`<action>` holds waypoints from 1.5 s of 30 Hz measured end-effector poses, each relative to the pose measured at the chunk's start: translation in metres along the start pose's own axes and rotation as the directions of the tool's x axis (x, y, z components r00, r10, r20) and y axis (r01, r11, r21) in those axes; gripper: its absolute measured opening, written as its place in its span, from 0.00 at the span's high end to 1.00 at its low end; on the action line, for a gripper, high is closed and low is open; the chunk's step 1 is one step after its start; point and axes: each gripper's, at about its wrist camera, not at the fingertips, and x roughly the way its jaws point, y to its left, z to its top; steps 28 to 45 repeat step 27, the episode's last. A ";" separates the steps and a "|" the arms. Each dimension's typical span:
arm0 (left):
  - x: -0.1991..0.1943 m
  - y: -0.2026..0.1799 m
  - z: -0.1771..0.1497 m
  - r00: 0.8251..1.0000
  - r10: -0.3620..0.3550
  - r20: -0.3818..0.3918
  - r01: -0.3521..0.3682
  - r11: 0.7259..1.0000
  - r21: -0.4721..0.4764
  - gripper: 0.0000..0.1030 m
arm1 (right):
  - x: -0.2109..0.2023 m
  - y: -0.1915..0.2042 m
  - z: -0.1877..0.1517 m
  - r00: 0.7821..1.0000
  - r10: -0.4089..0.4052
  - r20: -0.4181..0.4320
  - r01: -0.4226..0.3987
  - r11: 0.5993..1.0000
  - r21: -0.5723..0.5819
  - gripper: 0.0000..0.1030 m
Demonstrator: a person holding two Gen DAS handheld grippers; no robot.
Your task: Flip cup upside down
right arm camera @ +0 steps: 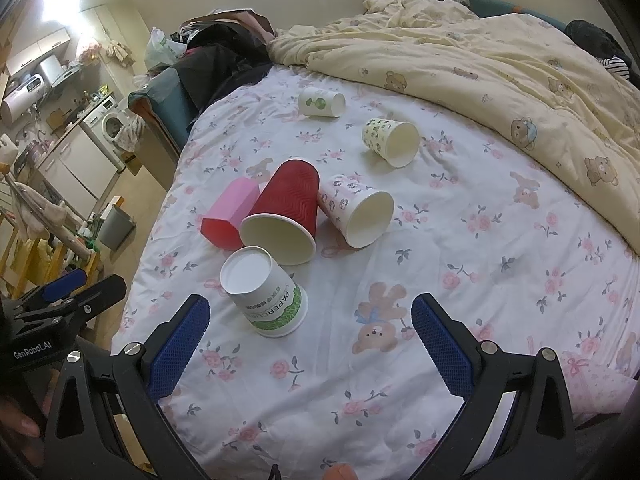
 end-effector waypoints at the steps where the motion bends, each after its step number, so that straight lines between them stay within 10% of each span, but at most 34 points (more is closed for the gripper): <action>1: 0.000 0.000 0.000 1.000 0.001 0.000 -0.001 1.000 0.000 0.00 | 0.000 0.000 0.000 1.000 0.000 -0.001 0.000 1.000 0.001 0.00; 45: -0.002 -0.008 -0.007 1.000 -0.005 0.005 0.005 1.000 -0.004 0.00 | 0.001 0.001 -0.002 1.000 0.004 -0.004 -0.004 1.000 -0.008 0.00</action>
